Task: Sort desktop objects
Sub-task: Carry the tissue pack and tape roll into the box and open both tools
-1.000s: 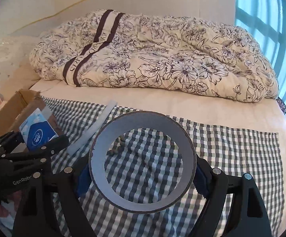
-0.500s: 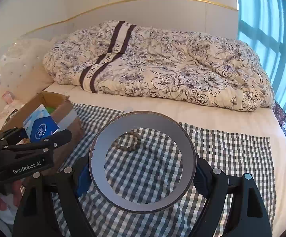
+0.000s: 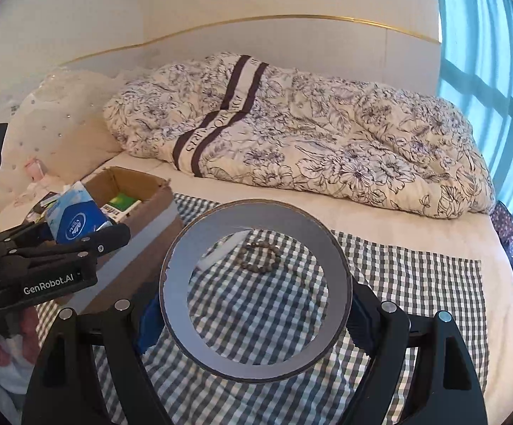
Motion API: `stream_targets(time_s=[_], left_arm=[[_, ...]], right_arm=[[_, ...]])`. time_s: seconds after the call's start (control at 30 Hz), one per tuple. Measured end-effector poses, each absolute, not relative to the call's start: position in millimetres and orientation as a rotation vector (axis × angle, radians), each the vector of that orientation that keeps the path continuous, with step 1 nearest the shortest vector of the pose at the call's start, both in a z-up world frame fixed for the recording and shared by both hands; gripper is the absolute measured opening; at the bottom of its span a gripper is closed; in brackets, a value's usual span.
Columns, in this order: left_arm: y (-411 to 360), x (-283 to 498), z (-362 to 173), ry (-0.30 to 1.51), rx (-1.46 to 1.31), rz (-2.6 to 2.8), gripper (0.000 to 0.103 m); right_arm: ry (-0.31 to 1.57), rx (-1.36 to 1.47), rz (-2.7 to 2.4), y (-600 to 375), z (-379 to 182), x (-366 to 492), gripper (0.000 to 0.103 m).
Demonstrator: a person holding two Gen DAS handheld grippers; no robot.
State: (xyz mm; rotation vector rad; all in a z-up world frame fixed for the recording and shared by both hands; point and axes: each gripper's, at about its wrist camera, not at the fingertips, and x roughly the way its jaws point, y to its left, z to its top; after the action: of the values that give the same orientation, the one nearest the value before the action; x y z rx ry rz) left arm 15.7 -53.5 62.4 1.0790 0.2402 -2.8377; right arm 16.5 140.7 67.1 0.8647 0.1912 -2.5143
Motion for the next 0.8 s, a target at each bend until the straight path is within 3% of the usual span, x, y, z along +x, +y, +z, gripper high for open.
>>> stream_targets(time_s=[0.4, 0.8], left_arm=[[-95.6, 41.5, 74.4, 0.299, 1.038, -2.792, 0.078], [-187.2, 49.3, 58.0, 0.418, 0.995, -2.66, 0.078]], right_arm=[[0.222, 0.826, -2.45, 96.7, 82.0, 39.3, 0.083], [0.289, 0.813, -2.296, -12.9, 74.7, 32.3, 0.083]])
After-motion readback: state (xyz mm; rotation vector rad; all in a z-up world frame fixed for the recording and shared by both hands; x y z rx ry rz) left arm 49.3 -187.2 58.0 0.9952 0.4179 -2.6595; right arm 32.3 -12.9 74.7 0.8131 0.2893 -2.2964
